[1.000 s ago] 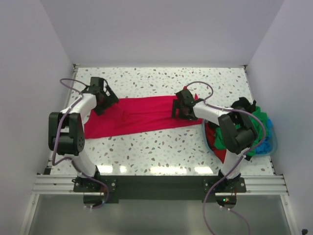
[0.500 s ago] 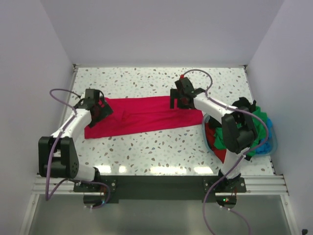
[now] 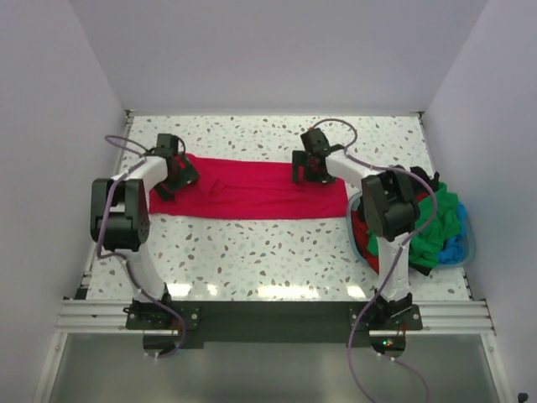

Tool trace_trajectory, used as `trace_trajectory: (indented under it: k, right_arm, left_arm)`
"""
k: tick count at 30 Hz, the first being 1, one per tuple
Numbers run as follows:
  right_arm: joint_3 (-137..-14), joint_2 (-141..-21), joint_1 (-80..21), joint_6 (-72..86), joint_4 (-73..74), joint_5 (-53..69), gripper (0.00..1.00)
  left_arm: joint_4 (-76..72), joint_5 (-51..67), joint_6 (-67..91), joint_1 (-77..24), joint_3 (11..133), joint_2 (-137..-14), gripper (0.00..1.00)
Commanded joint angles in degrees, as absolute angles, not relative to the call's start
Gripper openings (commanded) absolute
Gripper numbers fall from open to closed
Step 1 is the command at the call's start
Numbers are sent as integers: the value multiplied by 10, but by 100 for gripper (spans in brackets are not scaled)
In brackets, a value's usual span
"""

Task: Fold and stack the t-shirts
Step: Fold the tshirt

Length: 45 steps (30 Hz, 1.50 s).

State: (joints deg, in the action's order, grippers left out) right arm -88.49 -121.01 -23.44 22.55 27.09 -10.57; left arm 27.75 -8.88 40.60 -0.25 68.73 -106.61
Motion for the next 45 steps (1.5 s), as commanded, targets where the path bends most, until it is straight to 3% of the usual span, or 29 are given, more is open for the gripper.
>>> trace_trajectory:
  k: [1, 3, 6, 7, 10, 15, 18, 26, 31, 37, 45]
  right_arm:
    - [-792, -1159, -243, 256, 258, -35, 99]
    - [-740, -1123, -263, 281, 224, -2, 99]
    - [-674, -1071, -325, 309, 216, 18, 99]
    - [-647, -1060, -344, 318, 213, 25, 99]
    - [-598, -1033, -416, 387, 194, 27, 99]
    - [-558, -1003, -526, 495, 157, 5, 99]
    - [-567, -1005, -563, 492, 162, 12, 99]
    - [-569, -926, -597, 490, 221, -14, 99]
    - [-545, -846, -602, 496, 220, -1, 99]
    - [-528, -745, -603, 517, 270, -57, 99]
    - [-515, -689, -599, 483, 372, -117, 99]
  left_arm:
    - [211, -15, 395, -12, 784, -1182, 100]
    - [224, -7, 379, -32, 859, -1261, 100]
    - [309, 28, 362, -62, 1087, -1411, 100]
    - [334, 39, 364, -72, 1220, -1452, 100]
    - [345, 103, 392, -103, 1385, -1572, 100]
    - [168, 152, 494, -137, 1333, -1592, 100]
    - [164, 146, 511, -162, 1389, -1628, 100]
    - [144, 41, 569, -178, 1332, -1618, 100]
    - [207, -48, 591, -178, 1353, -1599, 100]
    - [232, -102, 567, -178, 1338, -1493, 100]
    - [237, 33, 465, -181, 1274, -1278, 100]
